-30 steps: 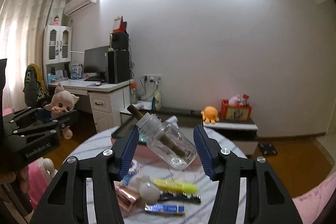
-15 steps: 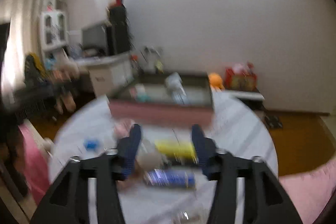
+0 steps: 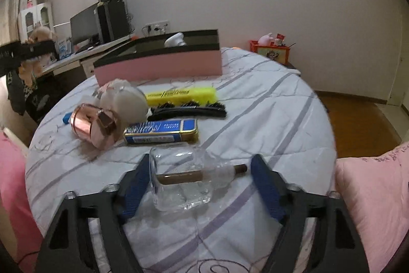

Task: Organize rigid objects
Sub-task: 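Lift the doll with the left tool while the right lifts the glass bottle, then carry the doll and glass bottle into the pink box and open both tools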

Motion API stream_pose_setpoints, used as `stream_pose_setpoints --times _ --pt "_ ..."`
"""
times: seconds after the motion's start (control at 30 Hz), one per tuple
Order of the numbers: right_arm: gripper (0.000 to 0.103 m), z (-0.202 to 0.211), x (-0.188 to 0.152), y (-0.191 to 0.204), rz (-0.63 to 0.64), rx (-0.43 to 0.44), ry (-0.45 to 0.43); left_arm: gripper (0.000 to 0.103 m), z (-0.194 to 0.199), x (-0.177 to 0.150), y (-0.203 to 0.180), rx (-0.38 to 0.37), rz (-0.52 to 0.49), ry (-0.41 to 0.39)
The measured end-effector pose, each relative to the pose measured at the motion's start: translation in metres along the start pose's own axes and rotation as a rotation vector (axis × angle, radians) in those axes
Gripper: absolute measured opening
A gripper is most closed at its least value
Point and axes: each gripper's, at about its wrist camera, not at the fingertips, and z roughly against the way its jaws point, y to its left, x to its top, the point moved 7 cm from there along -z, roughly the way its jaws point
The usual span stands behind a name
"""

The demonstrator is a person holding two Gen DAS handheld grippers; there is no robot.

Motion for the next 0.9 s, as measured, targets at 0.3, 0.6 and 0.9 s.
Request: stream_pose_setpoints --times 0.3,0.6,0.9 --pt "0.075 0.011 0.02 0.013 0.035 0.031 -0.068 0.047 0.011 0.008 -0.002 0.0 -0.005 -0.025" --pt "0.075 0.072 0.11 0.043 0.101 0.064 -0.31 0.047 0.036 0.035 -0.001 0.018 -0.006 -0.112" --pt "0.075 0.111 0.174 0.072 0.153 0.094 -0.473 0.047 0.057 0.068 0.004 0.042 -0.003 -0.219"
